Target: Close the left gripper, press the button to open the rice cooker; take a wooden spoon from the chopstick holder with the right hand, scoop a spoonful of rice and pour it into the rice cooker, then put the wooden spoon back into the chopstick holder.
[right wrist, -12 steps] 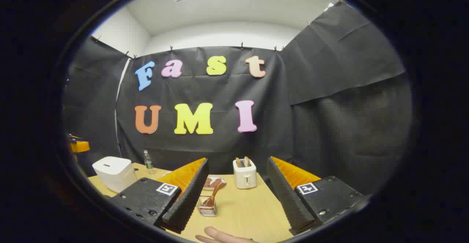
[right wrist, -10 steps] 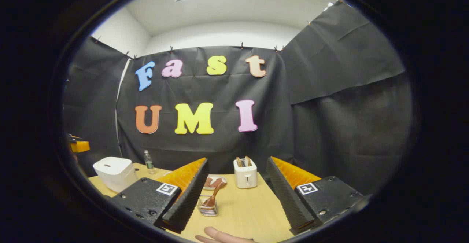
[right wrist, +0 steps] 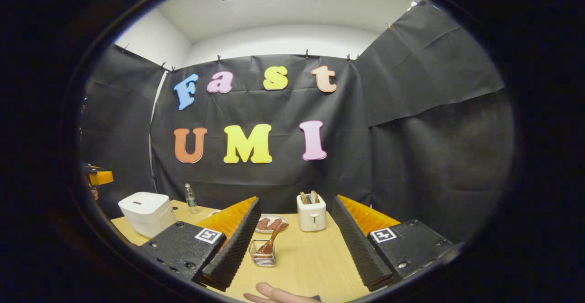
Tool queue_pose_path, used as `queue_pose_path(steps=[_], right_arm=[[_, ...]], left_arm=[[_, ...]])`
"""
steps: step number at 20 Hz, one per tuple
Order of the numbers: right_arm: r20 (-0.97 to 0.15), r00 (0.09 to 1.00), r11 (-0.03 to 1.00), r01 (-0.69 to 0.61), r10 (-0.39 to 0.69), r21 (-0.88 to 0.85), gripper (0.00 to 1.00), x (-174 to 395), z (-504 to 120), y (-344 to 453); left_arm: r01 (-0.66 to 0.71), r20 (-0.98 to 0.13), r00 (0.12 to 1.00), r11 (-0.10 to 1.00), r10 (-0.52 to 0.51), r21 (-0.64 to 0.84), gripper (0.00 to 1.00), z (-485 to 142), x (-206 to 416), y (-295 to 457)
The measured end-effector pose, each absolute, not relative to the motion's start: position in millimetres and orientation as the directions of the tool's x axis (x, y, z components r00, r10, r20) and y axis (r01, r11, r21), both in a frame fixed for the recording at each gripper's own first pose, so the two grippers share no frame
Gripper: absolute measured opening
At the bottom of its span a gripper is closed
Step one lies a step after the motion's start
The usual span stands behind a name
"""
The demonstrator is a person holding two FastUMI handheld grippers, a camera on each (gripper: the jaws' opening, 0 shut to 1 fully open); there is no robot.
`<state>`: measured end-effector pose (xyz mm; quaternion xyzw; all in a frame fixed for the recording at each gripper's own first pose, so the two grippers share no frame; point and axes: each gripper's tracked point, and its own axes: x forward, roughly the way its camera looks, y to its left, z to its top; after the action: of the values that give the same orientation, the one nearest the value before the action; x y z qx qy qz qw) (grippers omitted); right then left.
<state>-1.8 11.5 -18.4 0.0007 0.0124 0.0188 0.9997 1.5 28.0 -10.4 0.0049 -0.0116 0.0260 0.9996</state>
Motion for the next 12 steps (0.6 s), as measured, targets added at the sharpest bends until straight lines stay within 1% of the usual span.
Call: queue_pose_path(steps=[3, 5, 6, 7, 8, 9, 10, 11, 12], right_arm=[[-0.035, 0.998, 0.999, -0.048, 0.048, 0.011, 1.00, 0, -24, 16], [-0.036, 0.998, 0.999, -0.051, 0.051, 0.006, 1.00, 2, -27, 17], [-0.035, 0.998, 0.999, -0.049, 0.050, 0.002, 1.00, 4, -29, 17], [-0.036, 0.998, 0.999, -0.050, 0.050, 0.001, 1.00, 6, -30, 18], [-0.037, 0.998, 0.999, -0.051, 0.051, 0.006, 1.00, 8, -32, 19], [-0.042, 0.998, 0.998, -0.053, 0.054, 0.012, 1.00, 9, -34, 20], [-0.051, 0.997, 0.998, -0.053, 0.054, 0.018, 0.98, 11, -38, 19], [-0.055, 0.997, 0.998, -0.054, 0.055, 0.023, 0.98, 13, -41, 19], [-0.058, 0.997, 0.998, -0.054, 0.055, 0.027, 1.00, 15, -45, 18]], left_arm=[[-0.086, 0.018, 0.996, 0.996, 0.086, 0.034, 0.96, -16, 10, 42], [-0.061, -0.005, 0.998, 0.998, 0.061, 0.035, 0.96, -25, 17, 40], [-0.054, -0.024, 0.998, 0.998, 0.055, 0.031, 0.93, -29, 21, 43], [-0.041, -0.047, 0.998, 0.999, 0.042, 0.027, 0.67, -34, 25, 44], [-0.029, -0.072, 0.997, 0.999, 0.031, 0.026, 0.68, -41, 30, 45], [-0.026, -0.090, 0.996, 0.999, 0.029, 0.031, 0.55, -46, 35, 47], [-0.034, -0.106, 0.994, 0.999, 0.038, 0.039, 0.51, -48, 40, 52], [-0.057, -0.116, 0.991, 0.997, 0.062, 0.049, 0.45, -51, 44, 61], [-0.071, -0.124, 0.989, 0.996, 0.078, 0.056, 0.42, -52, 48, 67]])
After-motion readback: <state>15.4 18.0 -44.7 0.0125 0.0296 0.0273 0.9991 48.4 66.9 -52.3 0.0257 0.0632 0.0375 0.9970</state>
